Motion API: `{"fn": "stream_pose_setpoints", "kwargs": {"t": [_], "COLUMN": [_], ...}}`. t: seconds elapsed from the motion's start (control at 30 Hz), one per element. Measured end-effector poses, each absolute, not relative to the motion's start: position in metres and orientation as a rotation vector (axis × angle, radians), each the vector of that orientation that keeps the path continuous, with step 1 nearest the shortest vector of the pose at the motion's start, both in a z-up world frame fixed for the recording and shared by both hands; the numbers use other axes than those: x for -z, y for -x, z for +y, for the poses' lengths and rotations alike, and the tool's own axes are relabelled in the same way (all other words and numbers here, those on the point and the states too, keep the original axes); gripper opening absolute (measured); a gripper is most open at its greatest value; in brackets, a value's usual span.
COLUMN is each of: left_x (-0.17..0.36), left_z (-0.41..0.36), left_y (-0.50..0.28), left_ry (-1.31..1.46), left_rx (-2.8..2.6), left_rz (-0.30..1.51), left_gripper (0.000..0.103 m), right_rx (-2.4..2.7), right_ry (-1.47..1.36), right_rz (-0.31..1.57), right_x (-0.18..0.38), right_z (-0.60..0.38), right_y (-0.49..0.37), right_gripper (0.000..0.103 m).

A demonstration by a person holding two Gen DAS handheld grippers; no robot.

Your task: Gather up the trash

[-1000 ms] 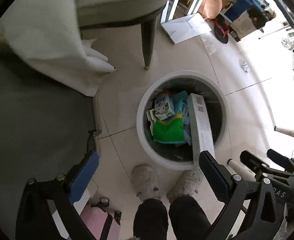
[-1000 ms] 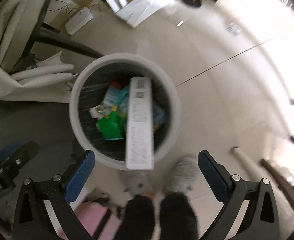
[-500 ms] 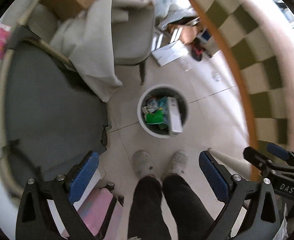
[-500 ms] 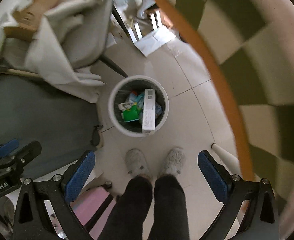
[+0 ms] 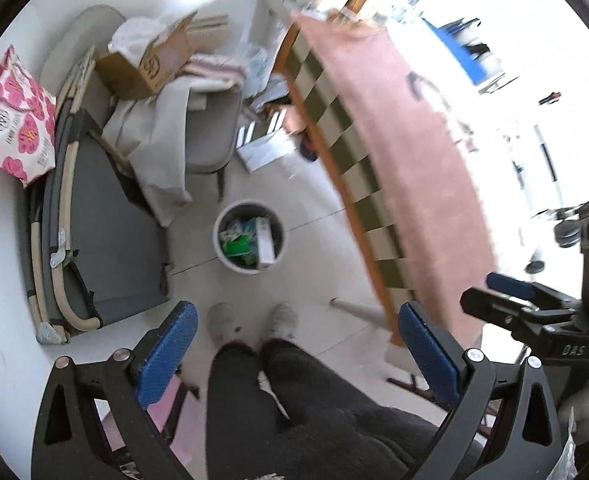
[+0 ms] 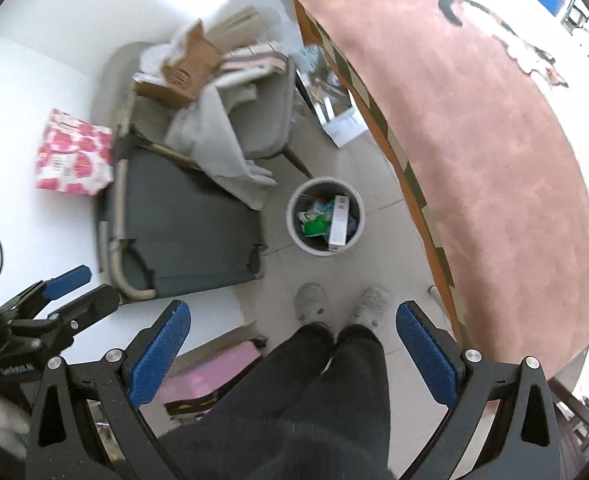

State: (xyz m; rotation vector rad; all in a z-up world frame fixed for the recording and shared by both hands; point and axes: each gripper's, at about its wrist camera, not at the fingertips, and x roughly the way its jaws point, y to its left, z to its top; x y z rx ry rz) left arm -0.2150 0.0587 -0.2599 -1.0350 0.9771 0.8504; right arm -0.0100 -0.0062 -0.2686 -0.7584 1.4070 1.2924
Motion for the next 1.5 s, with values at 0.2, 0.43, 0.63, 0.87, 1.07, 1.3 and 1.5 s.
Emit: {"fn": "stream_pose_setpoints", "kwargs": {"t": [0.2, 0.43, 0.63, 0.87, 1.07, 1.3, 1.5], "left_x": [0.199, 0.163, 0.151, 0.148, 0.144, 0.141, 0.139], "left_z": [0.04, 0.021, 0.015, 0.016, 0.018, 0.019, 0.018], "left_y": [0.227, 0.229, 0.233, 0.24, 0.243, 0.247, 0.249], "left_ry": [1.041, 1.002, 0.989, 0.993, 0.987, 0.979, 0.981], "left_rx": [-0.818, -0.799, -0.8, -0.799, -0.792, -0.785, -0.78], "left_rz": [0.842, 0.778, 0.758, 0.744, 0.737, 0.736, 0.735], "left_gripper": [0.103, 0.103, 0.103, 0.103, 0.103, 0.103, 0.103], "right_rx": [-1.408, -1.476, -1.495, -1.515, -1.518, -1.523, -1.524], "right_ry": [0.68, 0.627, 0.611, 0.628, 0.634, 0.646, 0.649], "right_rz": [1.419, 1.395, 1.378, 1.371, 1.368, 1.365, 1.365], "right_x": [0.203, 0.162, 0.143, 0.136, 0.134, 0.135, 0.135], "right_z": [-0.03, -0.041, -0.044, -0.046, -0.044, -0.045, -0.045], "right_y": [0.015, 0.024, 0.026, 0.03, 0.033, 0.032, 0.032], "right_gripper": [0.103, 0.103, 0.103, 0.103, 0.103, 0.103, 0.103]}}
